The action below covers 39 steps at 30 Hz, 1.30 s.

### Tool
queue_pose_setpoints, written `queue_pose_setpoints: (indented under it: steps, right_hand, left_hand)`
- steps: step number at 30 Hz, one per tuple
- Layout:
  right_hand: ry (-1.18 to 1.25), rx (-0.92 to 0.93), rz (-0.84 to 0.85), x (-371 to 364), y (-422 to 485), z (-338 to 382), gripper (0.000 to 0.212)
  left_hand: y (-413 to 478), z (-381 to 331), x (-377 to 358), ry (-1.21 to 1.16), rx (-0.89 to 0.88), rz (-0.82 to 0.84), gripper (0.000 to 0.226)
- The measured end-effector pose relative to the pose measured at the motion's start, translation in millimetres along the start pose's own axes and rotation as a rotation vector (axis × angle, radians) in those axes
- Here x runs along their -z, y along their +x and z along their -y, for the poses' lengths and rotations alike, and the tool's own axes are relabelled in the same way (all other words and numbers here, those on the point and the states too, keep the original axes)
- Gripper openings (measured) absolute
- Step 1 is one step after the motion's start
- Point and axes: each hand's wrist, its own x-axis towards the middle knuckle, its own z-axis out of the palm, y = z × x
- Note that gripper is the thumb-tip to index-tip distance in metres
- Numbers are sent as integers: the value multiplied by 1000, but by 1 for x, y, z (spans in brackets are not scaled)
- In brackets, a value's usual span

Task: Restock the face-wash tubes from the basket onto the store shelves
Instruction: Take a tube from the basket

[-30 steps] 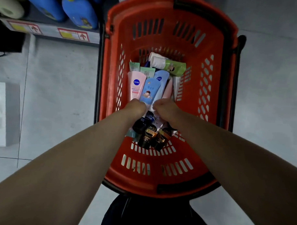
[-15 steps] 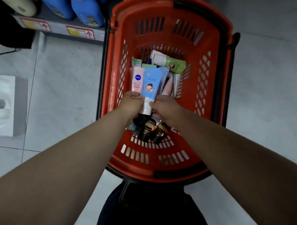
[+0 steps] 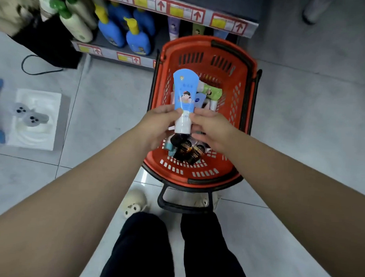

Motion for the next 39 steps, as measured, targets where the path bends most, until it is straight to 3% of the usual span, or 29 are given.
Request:
queue_pose_setpoints:
  steps: [8,21,31,39]
  right_hand:
    - [34,60,-91,-54,-15,31,21]
    - [212,175,-205,-163,15,57,21]
    - [301,265,-272,-161,117,98,21]
    - [280,334,-406,-155,189,82,21]
  left_hand:
    - [-22,-41,45,21,-65,75,31]
    - [-10,-112,145,275,-121,178,31]
    - [93,-154,153,324,-191,136,33]
    - [175,-137,161,330,-144,210,35]
